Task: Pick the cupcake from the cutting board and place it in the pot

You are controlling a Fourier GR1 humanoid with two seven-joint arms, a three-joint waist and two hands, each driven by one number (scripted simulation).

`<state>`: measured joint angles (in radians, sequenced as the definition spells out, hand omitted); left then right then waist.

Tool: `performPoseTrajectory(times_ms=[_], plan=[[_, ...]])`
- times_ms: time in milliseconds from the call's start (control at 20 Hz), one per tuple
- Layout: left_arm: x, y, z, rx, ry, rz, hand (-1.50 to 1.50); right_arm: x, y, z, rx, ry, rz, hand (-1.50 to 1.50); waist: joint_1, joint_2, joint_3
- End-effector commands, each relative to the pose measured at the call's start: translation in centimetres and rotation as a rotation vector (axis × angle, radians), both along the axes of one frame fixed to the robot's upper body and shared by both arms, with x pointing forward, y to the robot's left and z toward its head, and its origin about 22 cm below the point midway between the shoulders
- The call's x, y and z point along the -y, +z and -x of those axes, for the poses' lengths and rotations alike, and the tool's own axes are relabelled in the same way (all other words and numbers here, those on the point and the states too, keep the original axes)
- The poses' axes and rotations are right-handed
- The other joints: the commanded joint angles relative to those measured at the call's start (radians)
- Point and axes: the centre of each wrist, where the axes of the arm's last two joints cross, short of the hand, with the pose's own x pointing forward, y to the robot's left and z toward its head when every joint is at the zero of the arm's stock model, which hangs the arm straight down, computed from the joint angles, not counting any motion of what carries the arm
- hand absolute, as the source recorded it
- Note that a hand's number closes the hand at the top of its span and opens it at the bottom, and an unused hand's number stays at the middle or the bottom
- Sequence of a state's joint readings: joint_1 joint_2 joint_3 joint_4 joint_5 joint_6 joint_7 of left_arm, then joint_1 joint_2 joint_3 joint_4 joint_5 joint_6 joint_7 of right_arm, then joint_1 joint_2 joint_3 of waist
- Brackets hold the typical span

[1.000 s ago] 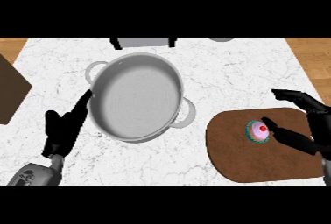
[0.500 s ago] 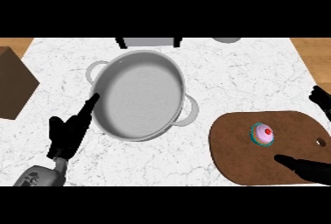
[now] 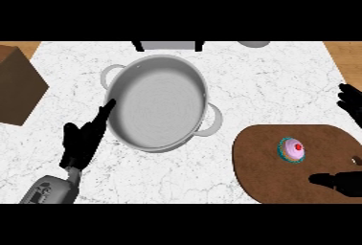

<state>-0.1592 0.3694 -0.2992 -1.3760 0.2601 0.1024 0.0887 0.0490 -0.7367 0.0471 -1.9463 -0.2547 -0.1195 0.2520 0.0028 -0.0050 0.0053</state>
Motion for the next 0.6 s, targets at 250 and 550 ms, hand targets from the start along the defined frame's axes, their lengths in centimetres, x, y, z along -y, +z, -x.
performPoseTrajectory(times_ms=[250, 550], plan=[[1.4, -2.9, 1.7, -0.073, -0.057, 0.037, 0.00, 0.3, -4.7, -2.3, -0.363, 0.156, 0.165, -1.50, 0.021, 0.013, -0.005], [2.1, -2.3, 0.5, -0.083, -0.036, 0.007, 0.00, 0.6, -7.6, -2.9, -0.349, 0.131, 0.194, -1.50, -0.002, 0.007, -0.005]])
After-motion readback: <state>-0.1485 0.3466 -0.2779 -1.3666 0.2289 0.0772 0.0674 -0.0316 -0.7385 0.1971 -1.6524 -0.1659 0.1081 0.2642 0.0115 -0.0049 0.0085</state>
